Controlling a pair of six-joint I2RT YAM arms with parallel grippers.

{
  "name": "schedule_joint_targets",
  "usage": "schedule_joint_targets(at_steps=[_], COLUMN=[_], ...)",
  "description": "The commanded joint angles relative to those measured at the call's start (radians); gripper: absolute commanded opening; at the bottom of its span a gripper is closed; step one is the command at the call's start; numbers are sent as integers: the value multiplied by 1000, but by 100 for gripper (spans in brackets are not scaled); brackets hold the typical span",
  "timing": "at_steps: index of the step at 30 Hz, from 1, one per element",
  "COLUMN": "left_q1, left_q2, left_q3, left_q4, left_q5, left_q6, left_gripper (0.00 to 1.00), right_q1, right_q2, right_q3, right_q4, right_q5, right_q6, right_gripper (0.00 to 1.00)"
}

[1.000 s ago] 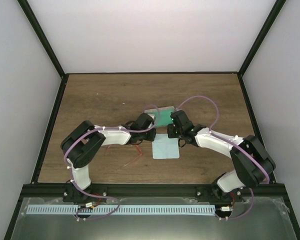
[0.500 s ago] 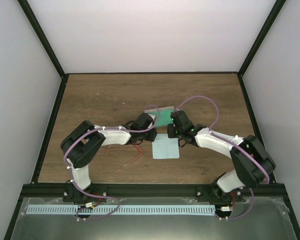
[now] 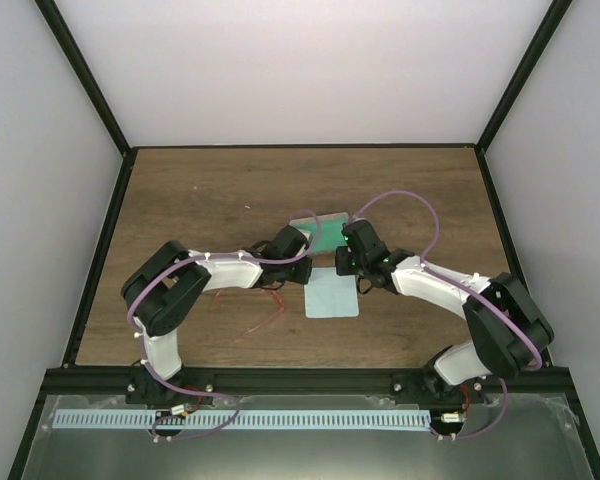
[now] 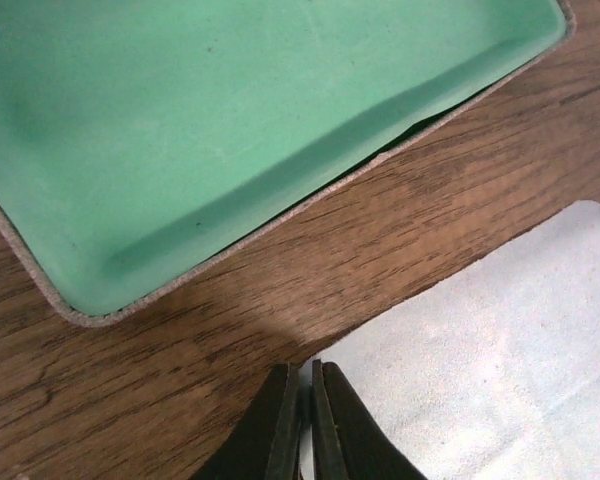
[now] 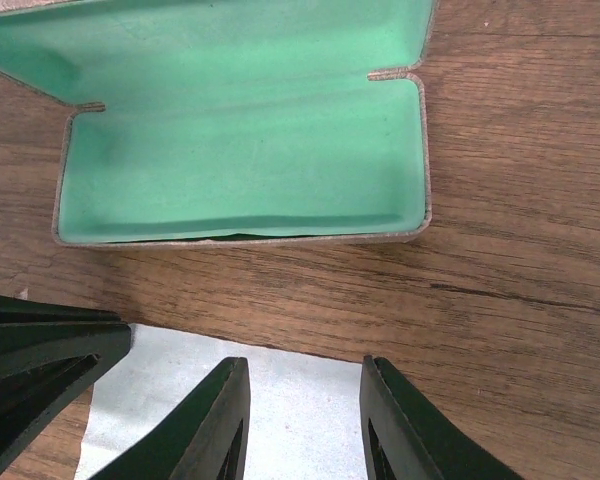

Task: Organize the sunglasses
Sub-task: Fold the glasses cleaning cloth at the center of the board.

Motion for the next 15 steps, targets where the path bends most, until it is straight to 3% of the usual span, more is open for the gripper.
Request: schedule_joint_targets(at_steps=[1,15], left_q1=[-2,-4], left_q2=[32,-31], left_q3=[9,-23], left_q4=[-52,-15], left_q5=[1,-6], left_q6=[13,13], left_gripper=[6,4], right_q1=[-4,-3], right_q2=[-21,-10], right_q3=[12,13], right_q4=[-8,-8], right_q5=[12,21], right_q6=[-6,-1], right_gripper=[33,33])
